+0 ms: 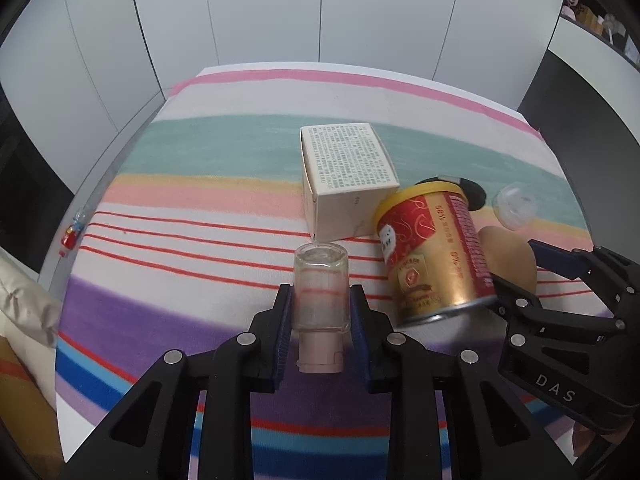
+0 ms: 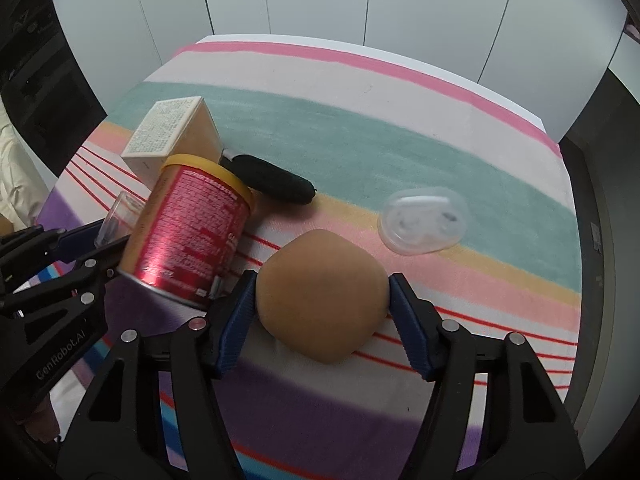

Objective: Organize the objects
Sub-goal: 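Carry the glass bottle with left tool while right tool carries the sponge toward the cardboard box, then open left tool to drop the bottle while right tool drops the sponge into the box, then move both open tools back toward the remaining objects on the cloth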

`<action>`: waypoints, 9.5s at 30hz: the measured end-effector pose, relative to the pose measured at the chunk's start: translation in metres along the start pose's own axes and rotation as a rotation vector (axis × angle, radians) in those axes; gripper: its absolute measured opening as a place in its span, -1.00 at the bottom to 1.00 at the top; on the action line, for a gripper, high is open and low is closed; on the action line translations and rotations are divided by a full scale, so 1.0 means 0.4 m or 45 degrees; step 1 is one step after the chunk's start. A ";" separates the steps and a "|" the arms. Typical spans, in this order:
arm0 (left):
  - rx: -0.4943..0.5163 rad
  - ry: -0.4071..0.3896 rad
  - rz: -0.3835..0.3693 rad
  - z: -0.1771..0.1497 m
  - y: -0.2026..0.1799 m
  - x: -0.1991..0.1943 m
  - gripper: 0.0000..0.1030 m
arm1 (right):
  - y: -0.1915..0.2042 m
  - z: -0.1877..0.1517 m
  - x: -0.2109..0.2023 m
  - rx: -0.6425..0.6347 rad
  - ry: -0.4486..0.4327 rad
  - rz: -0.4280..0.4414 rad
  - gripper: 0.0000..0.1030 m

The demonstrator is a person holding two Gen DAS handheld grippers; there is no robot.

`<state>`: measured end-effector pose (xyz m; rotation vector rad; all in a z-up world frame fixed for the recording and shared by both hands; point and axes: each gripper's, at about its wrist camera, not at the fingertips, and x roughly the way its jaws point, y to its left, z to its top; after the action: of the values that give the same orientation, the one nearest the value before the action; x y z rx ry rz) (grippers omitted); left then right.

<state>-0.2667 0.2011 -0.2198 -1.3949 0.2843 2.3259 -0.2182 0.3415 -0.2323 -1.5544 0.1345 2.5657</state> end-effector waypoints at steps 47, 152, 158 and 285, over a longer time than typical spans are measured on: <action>-0.036 -0.187 -0.064 -0.111 -0.083 -0.652 -0.46 | -0.007 -0.110 -0.645 0.038 -0.173 0.055 0.31; -0.737 -0.277 0.406 -0.556 0.738 -0.891 -0.45 | 0.975 -0.051 -0.659 -0.706 -0.249 0.592 0.31; -0.722 -0.301 0.462 -0.585 0.742 -0.918 -0.04 | 1.029 -0.070 -0.673 -0.740 -0.254 0.625 0.31; -0.300 -0.303 0.163 -0.172 0.168 -0.641 0.93 | 0.133 -0.022 -0.621 -0.046 -0.266 0.126 1.00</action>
<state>-0.1357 0.0531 -0.0301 -1.2144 0.0299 2.6725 -0.1057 0.2696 -0.0158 -1.3109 0.1467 2.8025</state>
